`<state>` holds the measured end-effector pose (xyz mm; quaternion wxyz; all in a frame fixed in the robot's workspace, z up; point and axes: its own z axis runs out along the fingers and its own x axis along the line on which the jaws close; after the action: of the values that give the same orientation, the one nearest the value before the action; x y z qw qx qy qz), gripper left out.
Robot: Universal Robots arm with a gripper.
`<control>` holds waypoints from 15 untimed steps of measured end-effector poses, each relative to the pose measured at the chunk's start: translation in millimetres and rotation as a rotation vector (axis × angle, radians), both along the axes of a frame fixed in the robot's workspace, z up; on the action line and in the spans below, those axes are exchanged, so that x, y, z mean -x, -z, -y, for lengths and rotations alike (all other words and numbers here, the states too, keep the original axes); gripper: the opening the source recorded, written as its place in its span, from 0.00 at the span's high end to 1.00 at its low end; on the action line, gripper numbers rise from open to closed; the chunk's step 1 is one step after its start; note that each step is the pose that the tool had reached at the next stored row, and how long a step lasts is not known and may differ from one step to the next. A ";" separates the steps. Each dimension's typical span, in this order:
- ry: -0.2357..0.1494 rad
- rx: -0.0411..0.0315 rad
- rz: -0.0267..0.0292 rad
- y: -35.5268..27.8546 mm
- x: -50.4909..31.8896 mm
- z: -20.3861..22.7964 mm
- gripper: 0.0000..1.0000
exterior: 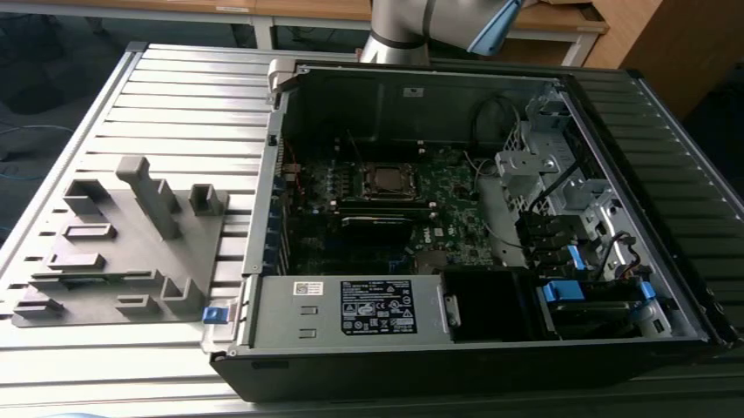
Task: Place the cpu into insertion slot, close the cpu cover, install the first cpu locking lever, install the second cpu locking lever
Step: 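Install the first cpu locking lever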
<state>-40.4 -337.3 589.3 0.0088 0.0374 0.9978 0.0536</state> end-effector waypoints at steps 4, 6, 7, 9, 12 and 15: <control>0.000 0.0001 0.0002 0.9 0.0 0.0 0.89; -0.001 0.0001 0.0019 3.5 0.0 -0.1 0.89; -0.001 0.0000 0.0024 5.2 0.0 0.0 0.89; -0.002 0.0001 0.0029 8.9 0.0 0.0 0.89; -0.002 0.0001 0.0031 14.3 0.1 0.0 0.89; -0.002 0.0003 0.0031 19.8 0.1 0.0 0.89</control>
<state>-40.5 -337.3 569.5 0.0104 0.0364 0.9978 0.0535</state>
